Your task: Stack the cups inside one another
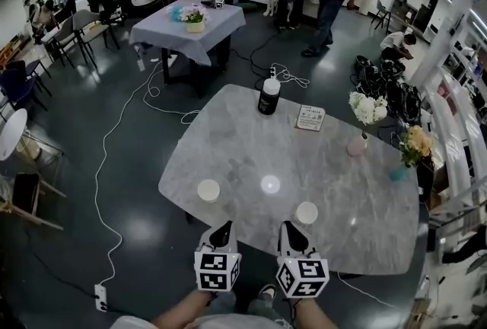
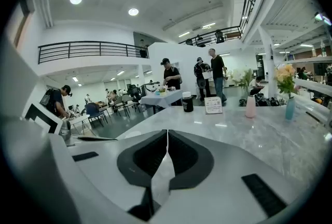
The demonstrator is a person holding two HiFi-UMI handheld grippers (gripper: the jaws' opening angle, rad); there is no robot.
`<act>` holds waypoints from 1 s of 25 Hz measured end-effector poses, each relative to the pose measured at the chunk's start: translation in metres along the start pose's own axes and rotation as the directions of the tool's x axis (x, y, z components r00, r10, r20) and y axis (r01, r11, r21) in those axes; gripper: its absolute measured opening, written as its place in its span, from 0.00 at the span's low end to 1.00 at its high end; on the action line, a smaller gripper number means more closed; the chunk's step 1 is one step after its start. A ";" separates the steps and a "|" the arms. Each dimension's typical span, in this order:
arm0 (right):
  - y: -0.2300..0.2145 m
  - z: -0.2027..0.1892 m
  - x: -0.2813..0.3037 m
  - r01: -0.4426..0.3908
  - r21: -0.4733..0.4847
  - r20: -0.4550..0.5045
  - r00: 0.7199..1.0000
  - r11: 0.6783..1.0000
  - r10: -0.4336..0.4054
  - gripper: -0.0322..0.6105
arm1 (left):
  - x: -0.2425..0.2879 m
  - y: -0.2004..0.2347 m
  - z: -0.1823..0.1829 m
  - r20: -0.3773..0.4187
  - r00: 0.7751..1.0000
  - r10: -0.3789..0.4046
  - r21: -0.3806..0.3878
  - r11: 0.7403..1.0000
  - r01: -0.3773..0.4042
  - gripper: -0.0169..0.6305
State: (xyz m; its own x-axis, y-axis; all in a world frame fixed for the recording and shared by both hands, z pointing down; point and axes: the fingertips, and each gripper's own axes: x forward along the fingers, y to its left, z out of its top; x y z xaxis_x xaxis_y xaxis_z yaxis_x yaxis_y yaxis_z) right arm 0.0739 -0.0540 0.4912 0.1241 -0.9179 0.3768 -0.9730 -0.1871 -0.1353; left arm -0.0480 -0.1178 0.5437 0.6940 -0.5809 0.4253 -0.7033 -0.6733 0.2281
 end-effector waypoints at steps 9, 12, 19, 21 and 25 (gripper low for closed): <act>0.039 -0.017 0.025 -0.137 -0.016 -0.047 0.990 0.990 0.136 0.07 | -0.011 0.033 -0.022 -0.032 0.993 0.109 -0.031 0.993 -0.110 0.02; 0.052 -0.022 0.035 -0.184 -0.035 -0.063 0.981 0.982 0.181 0.07 | -0.015 0.051 -0.031 -0.049 0.986 0.160 -0.059 0.985 -0.163 0.02; 0.081 -0.039 0.073 -0.280 -0.051 -0.130 0.954 0.959 0.272 0.07 | -0.025 0.092 -0.033 -0.050 0.966 0.254 -0.086 0.963 -0.257 0.02; 0.089 -0.042 0.083 -0.302 -0.054 -0.143 0.946 0.952 0.292 0.07 | -0.027 0.101 -0.033 -0.053 0.961 0.270 -0.093 0.957 -0.274 0.02; 0.102 -0.050 0.104 -0.327 -0.059 -0.160 0.936 0.943 0.315 0.08 | -0.027 0.116 -0.039 -0.063 0.955 0.289 -0.102 0.950 -0.294 0.02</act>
State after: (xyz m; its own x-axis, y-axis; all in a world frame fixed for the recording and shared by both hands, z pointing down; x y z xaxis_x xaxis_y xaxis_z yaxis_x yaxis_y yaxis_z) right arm -0.0222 -0.1513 0.5626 -0.2211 -0.8617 0.4566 -0.9697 0.1443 -0.1972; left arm -0.1541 -0.1626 0.5924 0.4502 -0.7206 0.5273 -0.8882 -0.4223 0.1812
